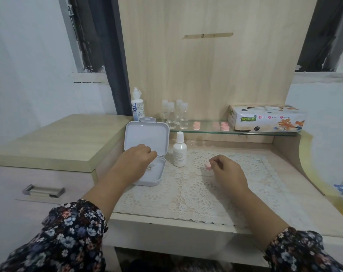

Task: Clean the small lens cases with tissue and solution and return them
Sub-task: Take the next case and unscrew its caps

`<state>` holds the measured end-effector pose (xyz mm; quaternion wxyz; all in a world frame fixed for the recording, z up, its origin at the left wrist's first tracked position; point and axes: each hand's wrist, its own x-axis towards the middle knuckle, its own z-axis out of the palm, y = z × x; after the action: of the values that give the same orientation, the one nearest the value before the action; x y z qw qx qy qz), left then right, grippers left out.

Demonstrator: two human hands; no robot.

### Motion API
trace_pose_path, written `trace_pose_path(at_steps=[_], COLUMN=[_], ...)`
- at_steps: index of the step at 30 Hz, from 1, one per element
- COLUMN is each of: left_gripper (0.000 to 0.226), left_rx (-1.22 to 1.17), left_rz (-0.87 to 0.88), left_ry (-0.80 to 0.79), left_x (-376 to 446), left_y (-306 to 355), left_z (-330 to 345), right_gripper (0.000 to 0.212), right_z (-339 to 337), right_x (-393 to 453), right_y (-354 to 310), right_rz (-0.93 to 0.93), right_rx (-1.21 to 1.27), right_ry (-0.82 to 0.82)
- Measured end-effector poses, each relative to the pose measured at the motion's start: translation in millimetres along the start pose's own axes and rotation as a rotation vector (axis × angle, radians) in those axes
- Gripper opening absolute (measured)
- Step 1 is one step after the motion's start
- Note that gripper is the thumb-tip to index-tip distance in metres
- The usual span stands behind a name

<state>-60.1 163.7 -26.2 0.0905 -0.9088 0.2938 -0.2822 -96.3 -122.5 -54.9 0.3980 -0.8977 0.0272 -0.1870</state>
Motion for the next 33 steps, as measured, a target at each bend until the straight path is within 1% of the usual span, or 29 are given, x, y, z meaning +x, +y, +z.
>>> trace_pose_path(at_steps=[2, 3, 5, 7, 8, 11, 13, 15, 18, 21, 25, 28, 33], left_gripper=[0.038, 0.038, 0.035, 0.030, 0.031, 0.028, 0.023, 0.026, 0.030, 0.030, 0.035, 0.035, 0.035], left_rx=[-0.016, -0.039, -0.122, -0.245, -0.316, -0.572, -0.747, -0.884, -0.957, -0.956, -0.923, -0.881, -0.857], left_rz=[-0.039, -0.089, -0.257, -0.443, -0.493, -0.558, -0.586, -0.602, -0.577, -0.574, -0.592, -0.569, -0.560], left_ry=[0.016, 0.029, 0.064, 0.121, 0.124, 0.136, 0.098, 0.047, -0.030, -0.088, -0.095, -0.081, -0.082], left_x=[-2.1, -3.6, -4.5, -0.7, 2.3, 15.6, 25.3, 34.0, 47.7, 57.6, 59.6, 58.2, 58.9], left_y=[1.1, 2.9, 10.1, 24.2, 33.4, 68.6, 91.8, 111.2, 132.4, 144.4, 149.1, 149.9, 150.2], left_z=[0.3, -0.5, -3.5, -7.8, -11.0, -20.7, -20.6, -15.1, -3.0, 8.0, 19.3, 24.0, 27.2], right_gripper=[0.017, 0.017, 0.017, 0.017, 0.017, 0.015, 0.015, 0.014, 0.014, 0.014, 0.013, 0.013, 0.013], right_z=[-2.8, -4.4, -8.0, -11.9, -13.3, -15.0, -14.9, -13.8, -12.5, -12.5, -10.5, -10.5, -12.0], right_x=[0.5, 0.8, 1.0, 1.9, 2.3, 1.8, 1.8, 2.6, 5.0, 5.7, 6.2, 6.0, 7.4], right_y=[1.3, 2.8, 8.1, 15.3, 18.9, 25.6, 28.0, 31.9, 36.8, 38.2, 40.0, 39.6, 38.8], right_rz=[-0.004, 0.000, 0.019, 0.039, 0.049, 0.089, 0.118, 0.149, 0.190, 0.240, 0.269, 0.272, 0.278], right_rx=[0.003, 0.005, 0.012, 0.030, 0.045, 0.111, 0.165, 0.220, 0.338, 0.459, 0.549, 0.567, 0.545], right_ry=[0.009, 0.015, 0.032, 0.051, 0.061, 0.092, 0.115, 0.132, 0.156, 0.173, 0.129, 0.097, 0.116])
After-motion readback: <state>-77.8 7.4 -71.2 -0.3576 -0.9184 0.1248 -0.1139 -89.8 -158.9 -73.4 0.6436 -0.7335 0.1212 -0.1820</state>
